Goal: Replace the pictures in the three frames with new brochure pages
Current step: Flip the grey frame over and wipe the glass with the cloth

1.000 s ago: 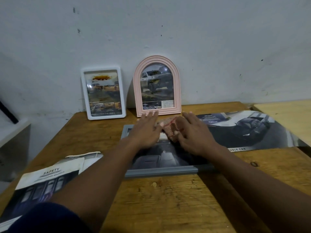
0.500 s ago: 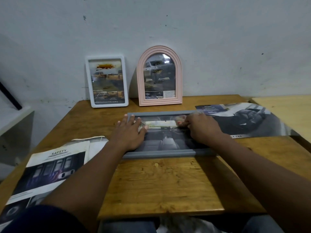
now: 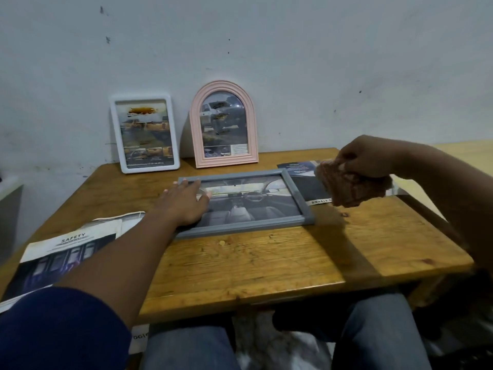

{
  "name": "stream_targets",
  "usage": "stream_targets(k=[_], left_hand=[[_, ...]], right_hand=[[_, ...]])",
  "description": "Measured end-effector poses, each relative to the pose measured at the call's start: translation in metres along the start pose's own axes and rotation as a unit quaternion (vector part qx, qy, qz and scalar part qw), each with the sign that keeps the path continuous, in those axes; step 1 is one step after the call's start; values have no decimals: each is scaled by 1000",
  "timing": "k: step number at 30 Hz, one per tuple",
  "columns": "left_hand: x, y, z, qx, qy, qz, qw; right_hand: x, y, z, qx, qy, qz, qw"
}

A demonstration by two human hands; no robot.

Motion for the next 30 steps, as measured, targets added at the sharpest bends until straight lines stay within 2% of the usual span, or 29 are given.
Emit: stream_targets(k=[2,7,11,13,16,18,21,25,30], left_hand=[[-1,3,-2,14,-2,9,1000],[1,12,-7,20,21,16,999],[5,17,-8,12,47,33,998],[8,15,-5,-7,53,49,997],[15,12,4,-45,28,70,996],[16,14,10,-60,24,86,994],[11,17,18,-68,28,113,991],[0,15,20,-82,85,136,984],[0,8,20,-105,173,177,963]], right_hand=[[0,13,-5,5,62,-9,998],[13,49,-69,104,131,26,986],[13,41,-84,98,156,0,983],[20,31,-74,87,121,0,989],[37,3,-62,15,33,10,999],[51,-15,-61,-2,8,-8,1000],[72,-30,-68,21,-27,-34,999],[88,-41,-78,30,-68,-68,995],[84,-51,-92,65,-198,-127,970]])
Point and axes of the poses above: each hand's wrist, its own y-axis away from the middle knuckle, its own z-axis out of the back of the hand, x = y × z, the point moved 1 cm from there along -y, towards the middle knuckle, and after that the axes turned 14 degrees about y, right-handed, at the moved point
